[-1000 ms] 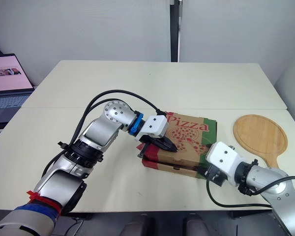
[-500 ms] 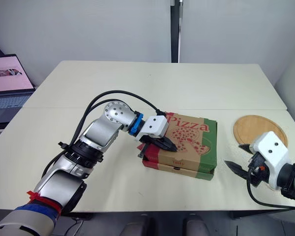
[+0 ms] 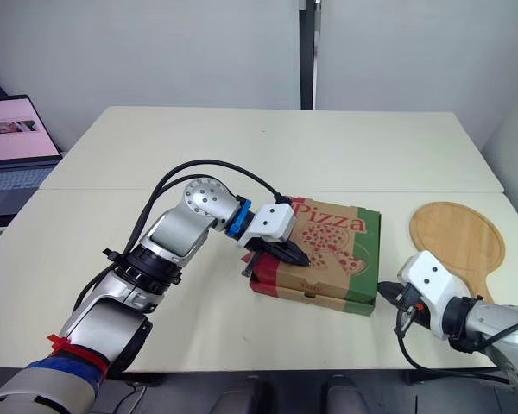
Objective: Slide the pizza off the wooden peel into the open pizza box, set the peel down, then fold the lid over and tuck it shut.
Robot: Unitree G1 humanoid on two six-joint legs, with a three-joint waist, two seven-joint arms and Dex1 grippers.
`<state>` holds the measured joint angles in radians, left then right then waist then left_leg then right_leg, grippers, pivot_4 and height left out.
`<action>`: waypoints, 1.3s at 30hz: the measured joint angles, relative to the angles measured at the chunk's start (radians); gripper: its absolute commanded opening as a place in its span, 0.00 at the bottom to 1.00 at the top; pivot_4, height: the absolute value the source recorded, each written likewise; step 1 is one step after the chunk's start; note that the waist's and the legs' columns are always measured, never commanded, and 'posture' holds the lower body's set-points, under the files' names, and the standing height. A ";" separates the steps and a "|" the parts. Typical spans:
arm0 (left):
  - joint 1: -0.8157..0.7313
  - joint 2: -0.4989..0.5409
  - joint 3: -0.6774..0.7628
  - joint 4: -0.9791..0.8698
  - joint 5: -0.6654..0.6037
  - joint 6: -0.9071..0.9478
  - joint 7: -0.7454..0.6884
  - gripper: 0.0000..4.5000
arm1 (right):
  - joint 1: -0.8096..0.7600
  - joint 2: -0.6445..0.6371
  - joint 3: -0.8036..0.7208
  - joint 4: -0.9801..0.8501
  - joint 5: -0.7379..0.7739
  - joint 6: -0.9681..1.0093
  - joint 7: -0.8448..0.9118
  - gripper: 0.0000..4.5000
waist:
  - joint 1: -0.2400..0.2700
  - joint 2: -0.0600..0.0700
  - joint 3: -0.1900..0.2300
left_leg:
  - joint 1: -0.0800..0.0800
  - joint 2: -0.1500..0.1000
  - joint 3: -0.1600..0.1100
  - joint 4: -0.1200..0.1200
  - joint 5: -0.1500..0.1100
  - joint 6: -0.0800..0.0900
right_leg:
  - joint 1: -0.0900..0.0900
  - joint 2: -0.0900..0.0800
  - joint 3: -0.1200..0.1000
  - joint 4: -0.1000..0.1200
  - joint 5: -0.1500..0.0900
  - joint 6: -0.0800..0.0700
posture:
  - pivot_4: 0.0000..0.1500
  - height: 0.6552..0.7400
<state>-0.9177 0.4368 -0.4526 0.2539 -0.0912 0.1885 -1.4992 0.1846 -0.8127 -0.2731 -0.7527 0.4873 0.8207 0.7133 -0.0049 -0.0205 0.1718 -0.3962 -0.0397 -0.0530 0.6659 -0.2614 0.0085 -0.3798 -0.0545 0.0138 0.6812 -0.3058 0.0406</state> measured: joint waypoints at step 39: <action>-0.012 0.202 0.159 -0.044 -0.067 0.148 0.026 0.00 | -0.558 0.129 0.551 0.232 -0.173 -0.140 0.015 0.00 | -0.020 -0.001 0.000 | -0.003 0.000 -0.001 0.000 0.000 0.000 | -0.005 0.000 0.000 0.001 0.000 0.000 | 1.00 0.90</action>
<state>-0.9298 0.6392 -0.2936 0.2101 -0.1580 0.3361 -1.4734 -0.3738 -0.6834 0.2783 -0.5204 0.3147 0.6803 0.7284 -0.0245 -0.0211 0.1721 -0.3991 -0.0399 -0.0538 0.6656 -0.2612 0.0081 -0.3850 -0.0545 0.0136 0.6822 -0.3058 0.0404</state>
